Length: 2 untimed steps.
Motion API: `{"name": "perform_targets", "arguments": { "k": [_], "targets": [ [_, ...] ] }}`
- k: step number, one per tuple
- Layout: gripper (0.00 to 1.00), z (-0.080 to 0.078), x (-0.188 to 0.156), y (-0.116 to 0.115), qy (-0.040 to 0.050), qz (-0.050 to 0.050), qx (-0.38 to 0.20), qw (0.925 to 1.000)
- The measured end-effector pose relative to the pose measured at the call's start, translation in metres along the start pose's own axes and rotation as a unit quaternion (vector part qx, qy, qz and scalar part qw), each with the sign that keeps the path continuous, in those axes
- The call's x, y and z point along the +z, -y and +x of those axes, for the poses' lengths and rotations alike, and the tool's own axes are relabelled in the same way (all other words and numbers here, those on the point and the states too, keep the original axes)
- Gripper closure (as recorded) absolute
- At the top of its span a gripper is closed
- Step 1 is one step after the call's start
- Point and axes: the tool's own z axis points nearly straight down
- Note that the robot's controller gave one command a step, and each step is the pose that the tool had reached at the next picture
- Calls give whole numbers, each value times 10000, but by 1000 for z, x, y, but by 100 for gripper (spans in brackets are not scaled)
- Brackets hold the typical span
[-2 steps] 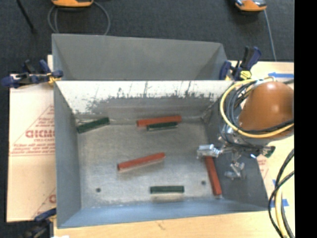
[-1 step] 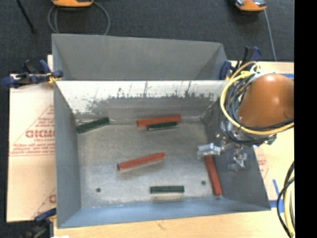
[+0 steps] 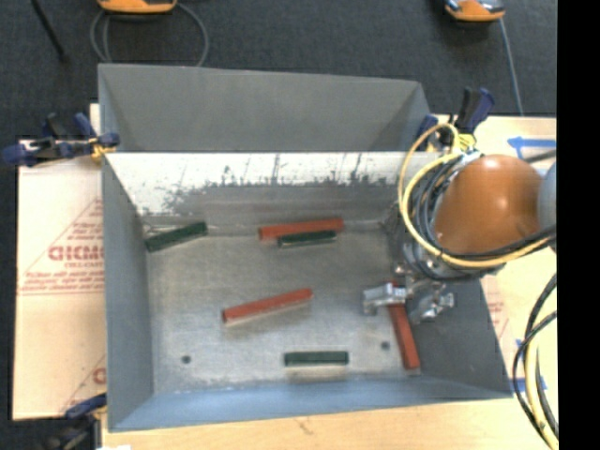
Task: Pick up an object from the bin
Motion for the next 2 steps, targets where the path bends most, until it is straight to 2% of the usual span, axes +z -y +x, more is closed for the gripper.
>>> {"name": "perform_targets", "arguments": {
  "k": [1,2],
  "targets": [
    [0,-4,-2,1,-1,-5,-5,10000],
    [100,-3,-1,1,-4,3,12,10000]
  ]
}}
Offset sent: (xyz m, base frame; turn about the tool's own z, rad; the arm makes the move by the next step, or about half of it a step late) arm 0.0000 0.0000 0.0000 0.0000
